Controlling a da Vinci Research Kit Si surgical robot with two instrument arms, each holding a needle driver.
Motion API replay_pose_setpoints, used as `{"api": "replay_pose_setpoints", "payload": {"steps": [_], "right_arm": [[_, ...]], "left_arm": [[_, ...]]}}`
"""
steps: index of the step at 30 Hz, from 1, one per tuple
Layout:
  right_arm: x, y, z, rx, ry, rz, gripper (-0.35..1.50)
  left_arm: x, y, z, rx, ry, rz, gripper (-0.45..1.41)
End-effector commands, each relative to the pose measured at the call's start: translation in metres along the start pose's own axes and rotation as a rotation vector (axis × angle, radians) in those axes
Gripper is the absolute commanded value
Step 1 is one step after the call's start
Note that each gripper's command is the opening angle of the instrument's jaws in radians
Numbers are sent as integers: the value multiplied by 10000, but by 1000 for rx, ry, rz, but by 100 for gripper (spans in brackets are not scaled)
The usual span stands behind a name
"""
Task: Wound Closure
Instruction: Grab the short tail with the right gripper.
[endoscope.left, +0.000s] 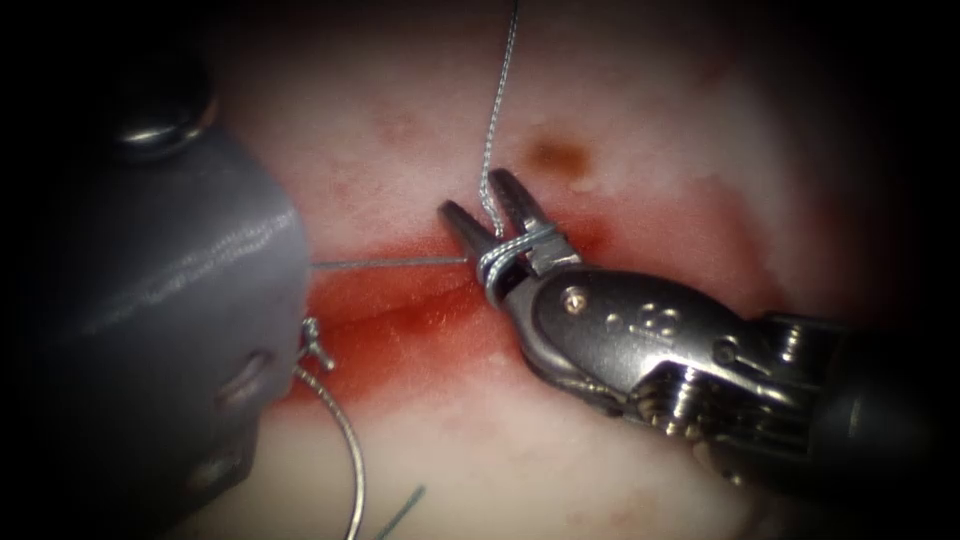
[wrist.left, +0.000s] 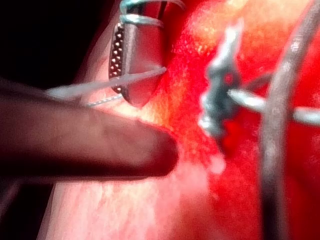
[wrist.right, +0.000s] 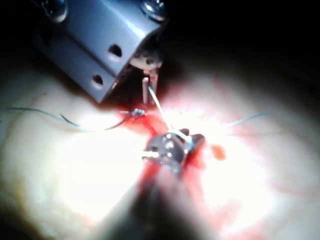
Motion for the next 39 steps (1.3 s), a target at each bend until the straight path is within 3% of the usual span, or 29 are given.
{"api": "replay_pose_setpoints", "payload": {"steps": [1, 5, 20, 39], "right_arm": [[10, -6, 8, -9, 5, 6, 36], [11, -7, 7, -39, 0, 6, 54], [19, -3, 7, -77, -11, 53, 47], [26, 14, 7, -170, -20, 132, 42]], "left_arm": [[-3, 10, -6, -6, -3, -2, -45], [-3, 9, -11, 1, -5, 0, -45], [-1, 13, -41, 16, -10, 3, -45], [-4, 15, -44, -4, -10, -1, -45]]}}
